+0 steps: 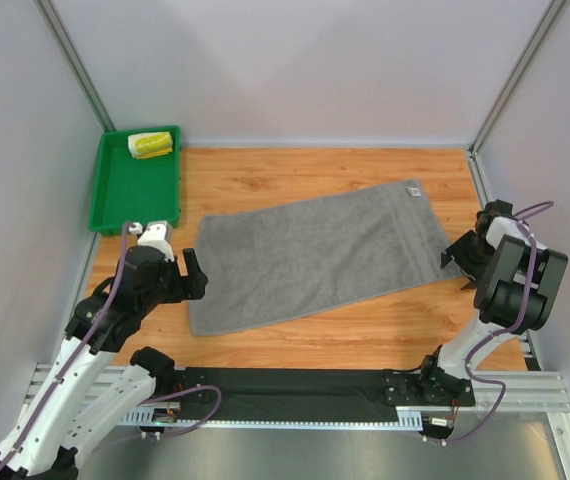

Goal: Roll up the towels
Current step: Flatten the towel, then fold the towel

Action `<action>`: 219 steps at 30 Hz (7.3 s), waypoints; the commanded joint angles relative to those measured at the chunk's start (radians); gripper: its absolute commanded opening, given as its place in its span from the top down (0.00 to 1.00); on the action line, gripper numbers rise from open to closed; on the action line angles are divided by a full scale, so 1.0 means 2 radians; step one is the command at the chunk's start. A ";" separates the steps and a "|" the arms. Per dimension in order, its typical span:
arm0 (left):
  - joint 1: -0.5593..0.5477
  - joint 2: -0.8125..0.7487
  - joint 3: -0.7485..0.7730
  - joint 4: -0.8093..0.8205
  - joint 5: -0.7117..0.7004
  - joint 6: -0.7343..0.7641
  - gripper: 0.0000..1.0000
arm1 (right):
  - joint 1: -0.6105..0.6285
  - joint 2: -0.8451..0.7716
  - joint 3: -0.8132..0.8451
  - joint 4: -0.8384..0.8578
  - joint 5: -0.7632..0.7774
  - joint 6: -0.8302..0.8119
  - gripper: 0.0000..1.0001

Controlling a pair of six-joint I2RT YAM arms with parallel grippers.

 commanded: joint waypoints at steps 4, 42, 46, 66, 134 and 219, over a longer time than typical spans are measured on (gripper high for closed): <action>0.002 -0.003 -0.005 0.002 -0.019 0.006 0.11 | -0.001 0.017 0.025 0.028 0.012 0.015 0.29; -0.031 0.166 -0.072 -0.054 0.028 -0.208 0.23 | 0.003 -0.124 -0.009 0.001 -0.045 0.007 1.00; -0.050 0.165 -0.105 -0.045 0.006 -0.242 0.24 | 0.003 -0.136 -0.022 0.006 -0.035 0.006 1.00; -0.053 0.296 -0.127 0.044 -0.060 -0.225 0.54 | 0.003 -0.147 -0.027 0.014 -0.050 0.004 1.00; -0.017 0.126 0.172 -0.241 0.039 -0.056 1.00 | 0.003 -0.439 -0.093 -0.136 -0.151 0.076 1.00; 0.253 0.532 0.453 -0.140 0.022 0.065 0.31 | 0.039 0.031 0.247 -0.087 -0.077 0.039 0.18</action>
